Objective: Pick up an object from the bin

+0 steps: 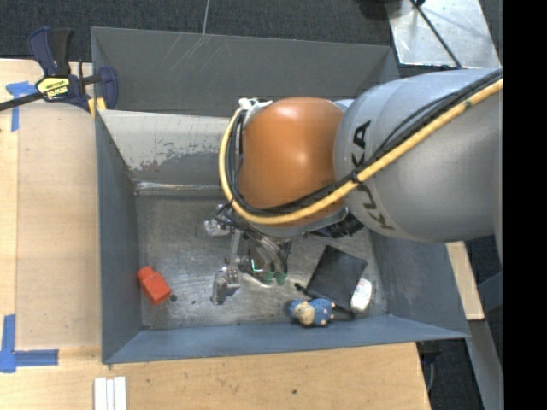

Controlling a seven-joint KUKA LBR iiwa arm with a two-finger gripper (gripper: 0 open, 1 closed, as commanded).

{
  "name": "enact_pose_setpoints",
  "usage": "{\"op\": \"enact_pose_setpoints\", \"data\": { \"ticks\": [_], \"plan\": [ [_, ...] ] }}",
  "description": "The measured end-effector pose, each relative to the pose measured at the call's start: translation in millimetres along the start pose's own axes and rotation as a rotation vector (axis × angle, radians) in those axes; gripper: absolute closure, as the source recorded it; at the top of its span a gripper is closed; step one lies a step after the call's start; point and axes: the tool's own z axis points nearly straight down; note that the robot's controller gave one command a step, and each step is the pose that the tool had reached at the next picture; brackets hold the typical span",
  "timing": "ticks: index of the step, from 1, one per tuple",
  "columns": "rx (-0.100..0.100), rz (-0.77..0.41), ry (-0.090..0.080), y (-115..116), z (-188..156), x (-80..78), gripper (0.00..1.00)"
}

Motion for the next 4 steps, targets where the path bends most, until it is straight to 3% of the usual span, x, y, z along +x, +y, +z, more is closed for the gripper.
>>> {"op": "enact_pose_setpoints", "data": {
  "ticks": [1, 2, 3, 4],
  "plan": [
    [-0.002, -0.099, -0.002, 67.8, 57.8, -13.1, 0.00],
    [0.000, -0.019, -0.002, 70.2, 122.3, -19.8, 0.00],
    [-0.001, -0.017, -0.008, 69.8, 118.2, -21.6, 1.00],
    [-0.004, 0.012, -0.015, 41.4, 25.8, -24.8, 1.00]
  ]
}}
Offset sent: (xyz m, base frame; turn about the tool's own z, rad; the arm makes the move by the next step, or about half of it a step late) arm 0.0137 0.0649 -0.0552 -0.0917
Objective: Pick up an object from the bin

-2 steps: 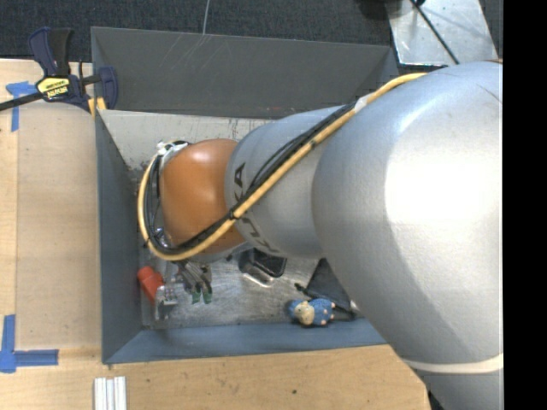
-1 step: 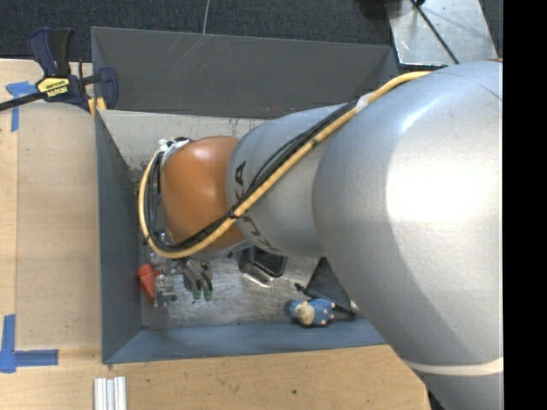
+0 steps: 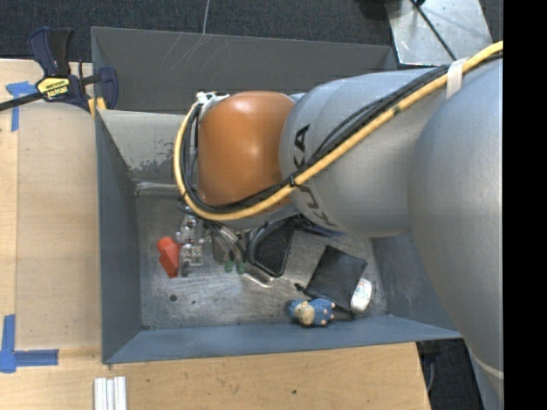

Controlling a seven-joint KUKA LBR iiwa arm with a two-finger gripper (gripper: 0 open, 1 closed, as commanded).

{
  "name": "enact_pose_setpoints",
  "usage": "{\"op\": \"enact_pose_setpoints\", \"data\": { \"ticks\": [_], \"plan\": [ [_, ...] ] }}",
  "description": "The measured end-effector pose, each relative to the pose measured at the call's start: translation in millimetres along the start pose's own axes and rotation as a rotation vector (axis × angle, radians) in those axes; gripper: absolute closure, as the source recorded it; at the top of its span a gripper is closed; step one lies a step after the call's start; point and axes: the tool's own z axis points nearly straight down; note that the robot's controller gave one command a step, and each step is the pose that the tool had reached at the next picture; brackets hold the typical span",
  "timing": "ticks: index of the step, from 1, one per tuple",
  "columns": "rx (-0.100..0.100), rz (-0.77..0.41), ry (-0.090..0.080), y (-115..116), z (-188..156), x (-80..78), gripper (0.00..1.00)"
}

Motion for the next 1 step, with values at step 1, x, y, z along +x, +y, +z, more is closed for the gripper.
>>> {"op": "enact_pose_setpoints", "data": {
  "ticks": [1],
  "plan": [
    [-0.001, -0.605, 0.003, -9.2, -52.5, 23.0, 1.00]
  ]
}}
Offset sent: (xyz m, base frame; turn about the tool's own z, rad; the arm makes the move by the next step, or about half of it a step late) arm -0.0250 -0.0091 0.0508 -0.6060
